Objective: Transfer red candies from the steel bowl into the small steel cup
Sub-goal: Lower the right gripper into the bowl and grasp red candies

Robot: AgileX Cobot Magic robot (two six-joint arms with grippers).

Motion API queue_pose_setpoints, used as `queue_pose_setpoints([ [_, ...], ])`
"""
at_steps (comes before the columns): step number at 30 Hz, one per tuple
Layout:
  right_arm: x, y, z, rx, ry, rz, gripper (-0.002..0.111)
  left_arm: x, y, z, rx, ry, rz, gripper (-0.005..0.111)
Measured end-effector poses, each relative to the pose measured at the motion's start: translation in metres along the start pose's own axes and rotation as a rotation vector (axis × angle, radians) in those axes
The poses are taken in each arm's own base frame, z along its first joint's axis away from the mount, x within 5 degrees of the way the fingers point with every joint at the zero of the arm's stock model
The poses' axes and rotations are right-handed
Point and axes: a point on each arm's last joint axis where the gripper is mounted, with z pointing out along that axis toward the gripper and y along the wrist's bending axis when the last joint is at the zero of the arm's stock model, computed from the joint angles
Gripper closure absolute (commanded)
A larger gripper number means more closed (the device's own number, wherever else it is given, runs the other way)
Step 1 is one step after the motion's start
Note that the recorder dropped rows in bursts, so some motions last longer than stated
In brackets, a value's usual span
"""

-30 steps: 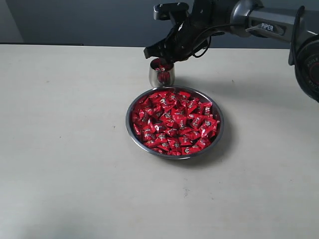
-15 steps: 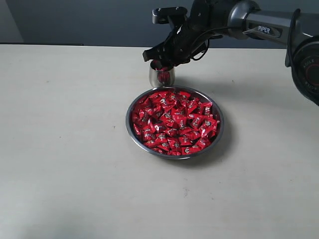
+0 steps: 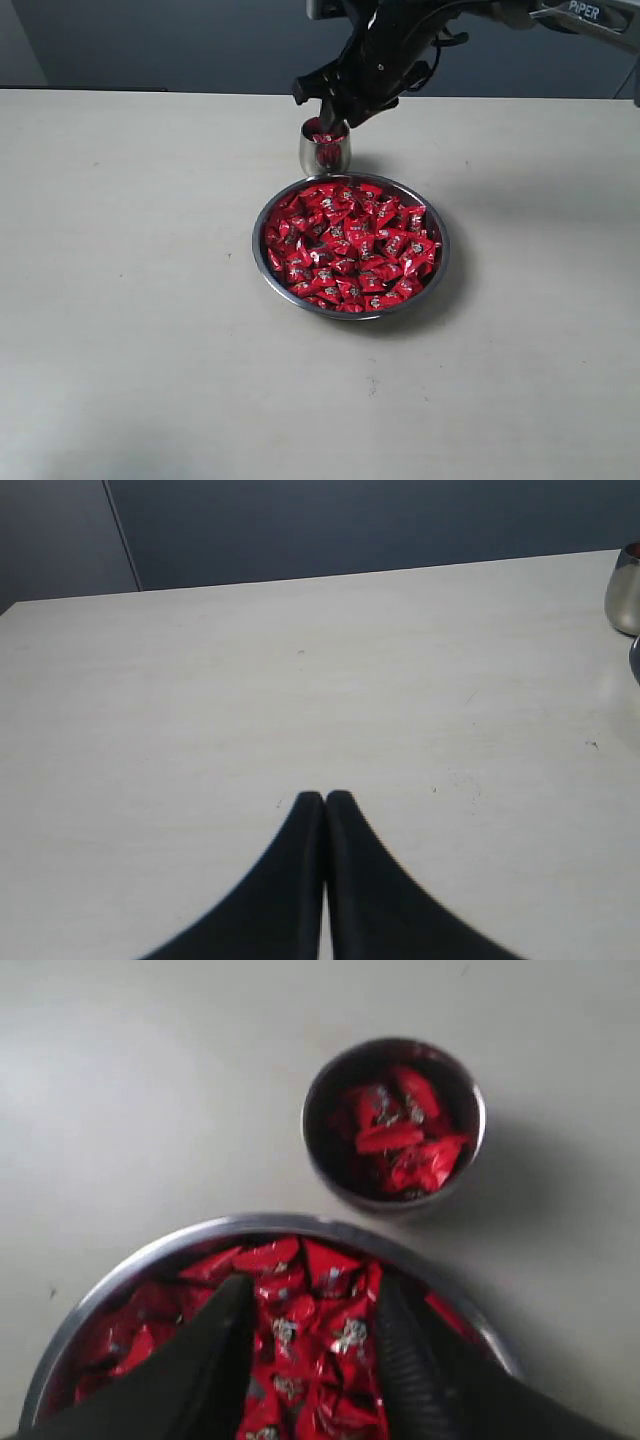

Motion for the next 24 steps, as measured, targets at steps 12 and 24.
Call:
queue_pose_setpoints([
  [12, 0.044, 0.038, 0.044, 0.042, 0.140, -0.173, 0.069, 0.000, 0.000, 0.000, 0.000, 0.000, 0.000, 0.106],
  [24, 0.050, 0.029, 0.075, 0.110, 0.109, -0.208, 0.069, 0.000, 0.000, 0.000, 0.000, 0.000, 0.000, 0.106],
])
